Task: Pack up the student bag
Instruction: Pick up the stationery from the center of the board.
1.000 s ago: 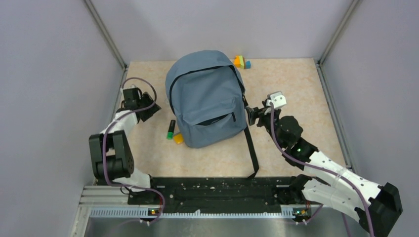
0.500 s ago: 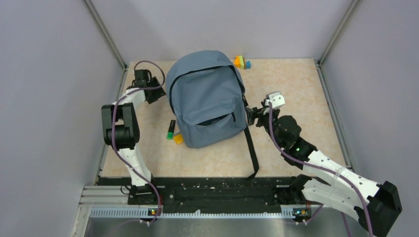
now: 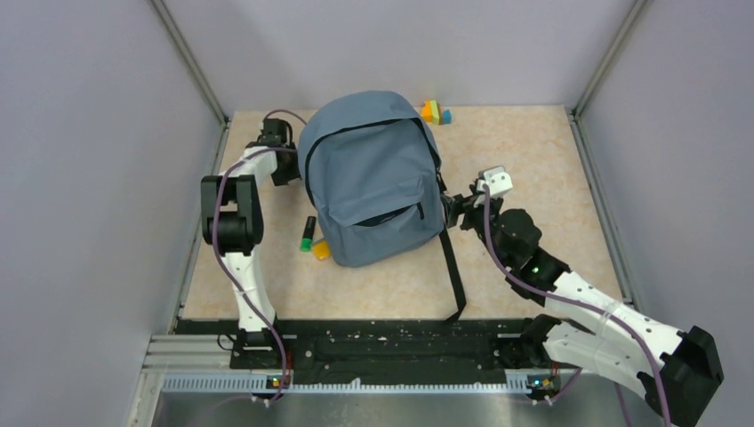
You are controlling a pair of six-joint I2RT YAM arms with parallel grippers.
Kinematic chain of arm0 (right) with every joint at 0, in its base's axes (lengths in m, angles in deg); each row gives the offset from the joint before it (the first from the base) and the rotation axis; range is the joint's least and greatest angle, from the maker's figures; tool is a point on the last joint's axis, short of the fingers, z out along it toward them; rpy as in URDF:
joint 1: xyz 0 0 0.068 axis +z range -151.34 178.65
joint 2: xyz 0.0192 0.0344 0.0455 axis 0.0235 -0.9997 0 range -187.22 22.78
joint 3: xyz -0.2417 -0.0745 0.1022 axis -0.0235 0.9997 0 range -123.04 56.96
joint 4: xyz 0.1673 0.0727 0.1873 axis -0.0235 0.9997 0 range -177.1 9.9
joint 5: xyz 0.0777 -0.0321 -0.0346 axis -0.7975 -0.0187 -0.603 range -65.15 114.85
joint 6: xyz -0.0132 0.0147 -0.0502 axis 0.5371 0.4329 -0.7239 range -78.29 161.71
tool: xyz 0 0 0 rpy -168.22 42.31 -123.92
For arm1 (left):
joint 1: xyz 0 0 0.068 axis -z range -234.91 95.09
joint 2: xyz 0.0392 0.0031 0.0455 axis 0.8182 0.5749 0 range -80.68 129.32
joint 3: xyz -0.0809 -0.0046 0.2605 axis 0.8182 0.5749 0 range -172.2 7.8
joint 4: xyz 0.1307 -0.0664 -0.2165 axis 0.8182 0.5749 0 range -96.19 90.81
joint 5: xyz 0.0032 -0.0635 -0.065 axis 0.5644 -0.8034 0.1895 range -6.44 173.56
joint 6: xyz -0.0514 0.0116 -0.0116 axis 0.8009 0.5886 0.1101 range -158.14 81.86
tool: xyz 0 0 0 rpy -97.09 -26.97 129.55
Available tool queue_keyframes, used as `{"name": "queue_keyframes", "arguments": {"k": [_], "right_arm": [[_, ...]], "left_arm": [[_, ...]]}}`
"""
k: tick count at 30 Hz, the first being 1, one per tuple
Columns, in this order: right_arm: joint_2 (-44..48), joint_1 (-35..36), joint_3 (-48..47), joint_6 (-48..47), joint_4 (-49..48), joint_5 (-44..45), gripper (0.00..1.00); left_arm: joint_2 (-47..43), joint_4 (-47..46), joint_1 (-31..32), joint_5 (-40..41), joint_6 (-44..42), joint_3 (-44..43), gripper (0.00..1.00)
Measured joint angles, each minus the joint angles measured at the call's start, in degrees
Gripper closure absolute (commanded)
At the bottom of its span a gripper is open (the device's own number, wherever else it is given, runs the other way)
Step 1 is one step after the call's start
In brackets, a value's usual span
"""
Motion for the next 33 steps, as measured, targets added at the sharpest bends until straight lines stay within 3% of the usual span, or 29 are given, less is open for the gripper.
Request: {"name": "queue_keyframes", "arguments": {"k": [12,24,28,33], "right_arm": [[0.04,-0.02,0.28,0.39,-0.02,0.0,0.31],[0.17,-0.09,0.28,0.42,-0.02,-0.04,0.31],[0.17,-0.11,0.28,0.48,-0.02,-0.2,0.31],[0.42,-0.11,0.28,0.92,0.0,-0.28,0.31]], "left_arm": [[3.67,5.86,0.46,1.31,-1.68,-5.77,0.56],[2.71,6.23,2.73,2.01,-3.04,-3.72,0.55],[2.23,6.27,2.95,2.05,-3.28,-2.95,0.61],[2.23,6.86,2.91,3.04,-3.54,-2.99,0.76]]}}
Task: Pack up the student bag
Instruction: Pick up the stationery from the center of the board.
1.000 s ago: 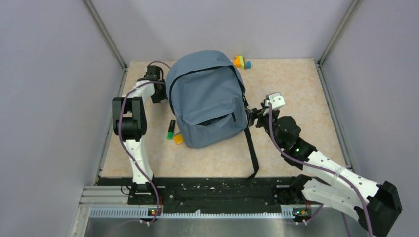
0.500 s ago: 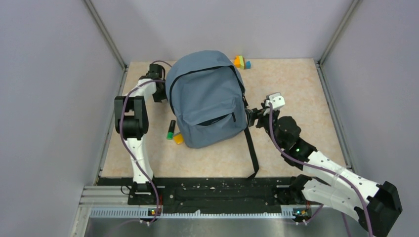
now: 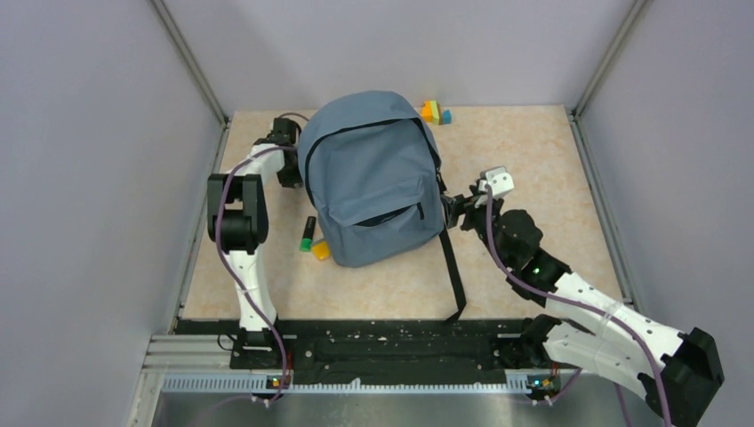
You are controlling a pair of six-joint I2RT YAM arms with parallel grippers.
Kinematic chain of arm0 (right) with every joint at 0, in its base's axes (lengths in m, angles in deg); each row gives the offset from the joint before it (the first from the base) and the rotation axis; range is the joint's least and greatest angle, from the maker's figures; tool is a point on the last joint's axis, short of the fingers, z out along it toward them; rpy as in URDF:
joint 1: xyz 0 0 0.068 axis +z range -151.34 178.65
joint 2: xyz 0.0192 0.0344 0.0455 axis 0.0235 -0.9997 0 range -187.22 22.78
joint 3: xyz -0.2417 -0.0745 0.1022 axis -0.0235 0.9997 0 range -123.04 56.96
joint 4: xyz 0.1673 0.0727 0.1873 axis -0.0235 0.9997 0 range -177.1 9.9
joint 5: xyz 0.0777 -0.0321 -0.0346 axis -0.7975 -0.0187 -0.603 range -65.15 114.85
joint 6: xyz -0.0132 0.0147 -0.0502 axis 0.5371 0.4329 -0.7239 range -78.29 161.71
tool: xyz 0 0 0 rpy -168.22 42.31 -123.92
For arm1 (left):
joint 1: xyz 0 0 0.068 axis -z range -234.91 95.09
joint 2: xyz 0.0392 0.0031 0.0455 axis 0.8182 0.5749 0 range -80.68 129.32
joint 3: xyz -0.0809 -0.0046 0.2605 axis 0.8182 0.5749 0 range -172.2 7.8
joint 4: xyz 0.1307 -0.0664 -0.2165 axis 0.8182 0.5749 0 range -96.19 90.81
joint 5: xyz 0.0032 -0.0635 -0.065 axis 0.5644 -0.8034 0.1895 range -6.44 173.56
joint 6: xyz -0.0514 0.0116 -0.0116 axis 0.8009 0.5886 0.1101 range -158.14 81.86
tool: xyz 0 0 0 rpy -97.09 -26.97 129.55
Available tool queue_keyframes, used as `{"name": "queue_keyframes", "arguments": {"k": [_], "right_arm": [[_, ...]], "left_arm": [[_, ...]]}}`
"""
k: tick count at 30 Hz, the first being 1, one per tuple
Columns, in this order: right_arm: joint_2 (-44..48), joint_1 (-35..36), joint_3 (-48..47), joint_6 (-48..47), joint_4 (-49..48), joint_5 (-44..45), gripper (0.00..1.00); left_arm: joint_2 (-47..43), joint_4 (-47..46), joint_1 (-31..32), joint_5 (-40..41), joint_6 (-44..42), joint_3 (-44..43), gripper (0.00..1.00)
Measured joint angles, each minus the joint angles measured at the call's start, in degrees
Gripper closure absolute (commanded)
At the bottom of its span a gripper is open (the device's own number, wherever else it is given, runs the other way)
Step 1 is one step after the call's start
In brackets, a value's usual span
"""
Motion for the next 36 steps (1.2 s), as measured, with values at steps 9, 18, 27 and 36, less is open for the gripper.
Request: {"name": "queue_keyframes", "arguments": {"k": [9,18,27,36], "right_arm": [[0.57,-0.04,0.0,-0.85,0.02,-3.45,0.31],[-1.55,-0.13,-0.02,-2.51,1.22,-16.87,0.36],[-2.25,7.02,3.54,-13.46,-7.34,-29.22,0.36],[-8.61,7.45,3.63,-28.09,-12.66,-38.49,0.39]], "left_arm": [[-0.59,0.68,-0.68,-0.2,0.59,0.52,0.99],[-14.32,-2.95,-0.79,0.04,3.56,18.93,1.0],[-38.49,-8.96,1.53,2.14,6.21,37.38,1.0],[-60.3,-9.18,6.38,4.68,7.85,47.58,1.0]]}}
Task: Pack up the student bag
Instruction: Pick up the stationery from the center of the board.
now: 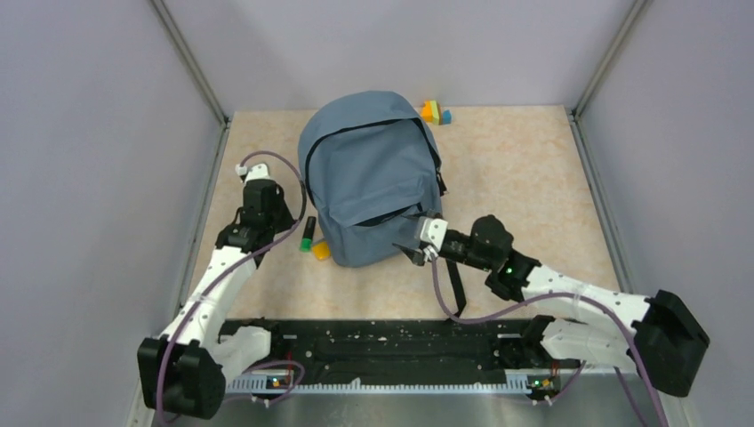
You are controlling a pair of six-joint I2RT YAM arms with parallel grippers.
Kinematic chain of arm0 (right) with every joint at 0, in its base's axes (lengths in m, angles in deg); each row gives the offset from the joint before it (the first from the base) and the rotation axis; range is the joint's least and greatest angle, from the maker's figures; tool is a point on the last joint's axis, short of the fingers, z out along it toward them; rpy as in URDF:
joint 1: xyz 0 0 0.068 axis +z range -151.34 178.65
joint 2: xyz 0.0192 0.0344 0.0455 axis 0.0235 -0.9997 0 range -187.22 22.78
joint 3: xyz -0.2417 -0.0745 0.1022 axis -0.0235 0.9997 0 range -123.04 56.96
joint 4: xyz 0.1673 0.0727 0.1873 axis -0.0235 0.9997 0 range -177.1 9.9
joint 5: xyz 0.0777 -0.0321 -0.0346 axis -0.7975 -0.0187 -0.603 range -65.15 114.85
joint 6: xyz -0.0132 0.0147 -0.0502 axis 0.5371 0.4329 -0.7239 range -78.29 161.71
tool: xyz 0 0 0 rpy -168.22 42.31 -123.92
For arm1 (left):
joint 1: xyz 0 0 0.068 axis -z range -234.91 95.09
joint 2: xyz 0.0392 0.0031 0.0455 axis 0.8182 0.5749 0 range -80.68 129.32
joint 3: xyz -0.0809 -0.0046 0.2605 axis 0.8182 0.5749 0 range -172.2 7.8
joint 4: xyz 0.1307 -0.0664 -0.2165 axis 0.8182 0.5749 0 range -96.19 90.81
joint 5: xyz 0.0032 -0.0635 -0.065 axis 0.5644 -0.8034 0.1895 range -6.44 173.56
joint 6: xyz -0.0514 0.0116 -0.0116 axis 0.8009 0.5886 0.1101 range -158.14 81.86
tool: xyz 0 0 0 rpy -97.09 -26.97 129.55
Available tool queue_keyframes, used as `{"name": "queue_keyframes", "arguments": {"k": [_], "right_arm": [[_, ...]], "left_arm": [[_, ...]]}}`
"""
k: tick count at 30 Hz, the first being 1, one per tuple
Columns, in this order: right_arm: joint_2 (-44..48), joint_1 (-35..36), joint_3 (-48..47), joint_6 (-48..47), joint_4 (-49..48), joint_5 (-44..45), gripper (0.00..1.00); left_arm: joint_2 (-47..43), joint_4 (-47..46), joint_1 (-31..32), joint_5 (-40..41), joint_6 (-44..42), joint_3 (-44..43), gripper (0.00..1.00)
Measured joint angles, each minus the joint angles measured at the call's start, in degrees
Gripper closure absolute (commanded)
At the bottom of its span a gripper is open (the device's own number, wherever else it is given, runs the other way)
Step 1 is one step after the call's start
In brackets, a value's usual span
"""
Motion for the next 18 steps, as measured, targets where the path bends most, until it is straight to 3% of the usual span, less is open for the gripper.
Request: {"name": "queue_keyframes", "arguments": {"k": [6,18], "right_arm": [[-7.3,0.68,-5.31,-5.95,0.15,-1.57,0.42],[-14.58,2.27,-10.08,-10.47,1.99,-1.44,0.52]], "left_arm": [[-11.21,1.77,2.16,0.81,0.37,2.36,1.0],[-25.03,8.52,5.11,2.08,0.13,2.86,1.0]]}}
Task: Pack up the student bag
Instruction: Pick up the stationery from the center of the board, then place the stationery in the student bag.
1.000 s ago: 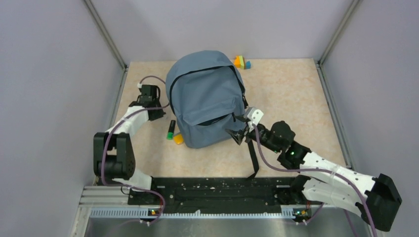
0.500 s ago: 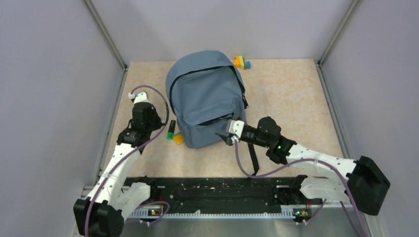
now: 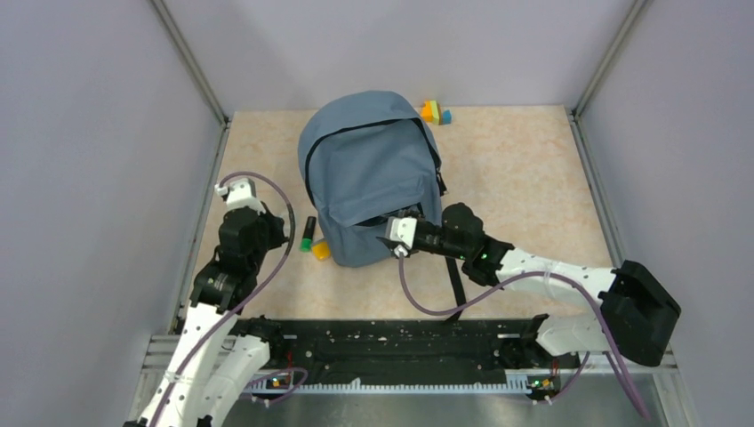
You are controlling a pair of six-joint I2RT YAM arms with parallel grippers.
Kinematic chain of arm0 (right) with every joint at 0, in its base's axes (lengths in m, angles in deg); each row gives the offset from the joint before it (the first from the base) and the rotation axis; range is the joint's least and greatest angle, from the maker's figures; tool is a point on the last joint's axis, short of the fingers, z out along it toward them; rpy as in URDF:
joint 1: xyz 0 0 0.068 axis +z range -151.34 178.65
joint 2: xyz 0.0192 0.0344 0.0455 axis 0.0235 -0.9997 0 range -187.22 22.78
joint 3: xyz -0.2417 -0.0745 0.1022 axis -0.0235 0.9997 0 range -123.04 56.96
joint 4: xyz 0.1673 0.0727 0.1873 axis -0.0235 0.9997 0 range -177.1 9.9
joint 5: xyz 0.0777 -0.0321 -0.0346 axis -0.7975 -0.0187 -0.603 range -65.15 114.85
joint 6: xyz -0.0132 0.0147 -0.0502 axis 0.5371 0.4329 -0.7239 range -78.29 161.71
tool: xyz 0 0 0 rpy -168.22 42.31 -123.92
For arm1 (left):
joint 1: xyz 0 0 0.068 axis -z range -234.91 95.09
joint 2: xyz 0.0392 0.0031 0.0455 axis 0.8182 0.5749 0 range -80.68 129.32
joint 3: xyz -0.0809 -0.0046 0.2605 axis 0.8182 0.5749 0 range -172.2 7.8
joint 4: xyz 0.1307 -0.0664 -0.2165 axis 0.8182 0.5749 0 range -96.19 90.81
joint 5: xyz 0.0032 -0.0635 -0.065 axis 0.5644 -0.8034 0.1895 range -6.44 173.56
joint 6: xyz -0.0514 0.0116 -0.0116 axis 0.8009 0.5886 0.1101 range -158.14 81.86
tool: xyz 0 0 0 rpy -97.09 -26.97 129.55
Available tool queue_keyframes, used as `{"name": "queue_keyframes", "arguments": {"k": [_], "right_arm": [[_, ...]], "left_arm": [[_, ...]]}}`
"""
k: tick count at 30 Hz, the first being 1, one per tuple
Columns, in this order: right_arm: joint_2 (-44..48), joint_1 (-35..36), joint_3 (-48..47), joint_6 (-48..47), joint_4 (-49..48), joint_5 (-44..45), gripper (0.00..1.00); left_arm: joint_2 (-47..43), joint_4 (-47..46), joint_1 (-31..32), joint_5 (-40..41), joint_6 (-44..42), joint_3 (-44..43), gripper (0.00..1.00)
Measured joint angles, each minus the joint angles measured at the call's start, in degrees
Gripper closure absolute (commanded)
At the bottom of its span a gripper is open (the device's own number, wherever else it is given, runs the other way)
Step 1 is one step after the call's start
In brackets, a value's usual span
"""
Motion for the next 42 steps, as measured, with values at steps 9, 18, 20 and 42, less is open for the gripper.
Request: {"name": "queue_keyframes", "arguments": {"k": [9,18,20,42], "right_arm": [[-1.01,0.22,-0.85,-1.84,3.78,1.9,0.99],[-0.98,0.98,-2.38,-2.6,6.82,4.02,1.0],[-0.96,1.55,-2.38,-2.67,7.5,4.5,1.0],[5.57,3.91,-2.34,-0.17,12.13,5.46,1.0]], "left_arm": [[-3.67,2.27,4.11,-3.28,-4.59,-2.29,1.0],[-3.1,1.18,9.75,-13.25,-11.32,-10.69,1.0],[-1.97,-0.42,10.97,-15.23,-12.68,-11.56,1.0],[24.3,-20.04,31.34,-11.13,-20.41,-12.2,1.0]]}}
